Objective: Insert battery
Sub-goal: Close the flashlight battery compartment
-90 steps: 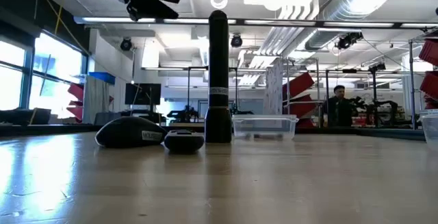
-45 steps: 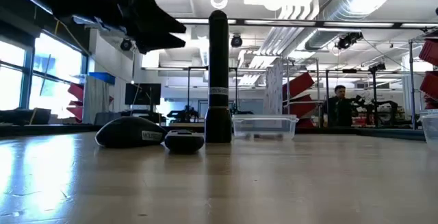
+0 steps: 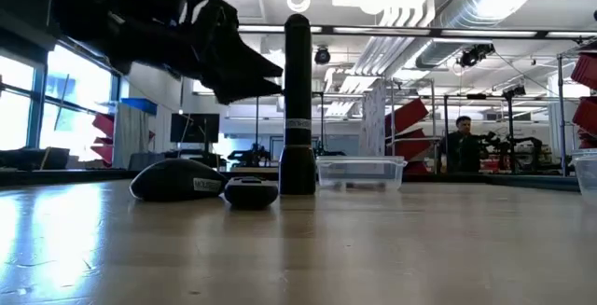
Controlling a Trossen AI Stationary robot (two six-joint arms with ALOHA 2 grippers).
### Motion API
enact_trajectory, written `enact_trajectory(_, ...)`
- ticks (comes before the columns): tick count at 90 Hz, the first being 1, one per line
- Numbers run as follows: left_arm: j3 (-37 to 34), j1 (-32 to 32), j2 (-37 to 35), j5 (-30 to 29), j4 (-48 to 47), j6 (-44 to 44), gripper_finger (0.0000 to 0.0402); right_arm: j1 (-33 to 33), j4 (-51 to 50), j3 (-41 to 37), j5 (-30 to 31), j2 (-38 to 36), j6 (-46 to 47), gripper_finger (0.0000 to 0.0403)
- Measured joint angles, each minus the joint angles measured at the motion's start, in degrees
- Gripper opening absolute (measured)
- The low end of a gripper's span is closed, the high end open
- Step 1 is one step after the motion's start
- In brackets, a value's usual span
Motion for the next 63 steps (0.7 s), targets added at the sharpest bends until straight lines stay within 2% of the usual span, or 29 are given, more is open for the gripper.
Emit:
enact_trajectory(6, 0.6, 0.0, 2.3, -0.1, 1.7, 0.0, 0.0255, 0.0, -1.5, 0.0, -1.3, 0.0, -0.4, 0.025)
enact_trajectory(19, 3.2, 0.0, 6.0, -0.2, 2.4, 0.0, 0.0255, -0.2, -4.5, 0.0, -8.1, 0.0, 1.4, 0.025)
enact_trajectory(36, 6.7, -0.2, 10.6, 0.0, 2.3, 1.0, 0.0255, -1.2, -5.5, 0.0, -21.2, 0.3, 1.6, 0.025)
enact_trajectory(44, 7.6, -0.1, 12.0, 0.0, 2.3, 1.0, 0.0252, -1.3, -5.7, 0.0, -24.4, 0.4, 1.6, 0.025)
enact_trajectory(53, 7.9, -0.1, 12.5, -0.1, 2.3, 0.6, 0.0236, -1.3, -5.6, 0.0, -26.8, 0.4, 1.5, 0.0249)
enact_trajectory(63, 8.0, -0.1, 12.6, 0.0, 2.3, 0.0, 0.0199, -1.7, -5.1, 0.0, -29.1, 0.7, 1.2, 0.0239)
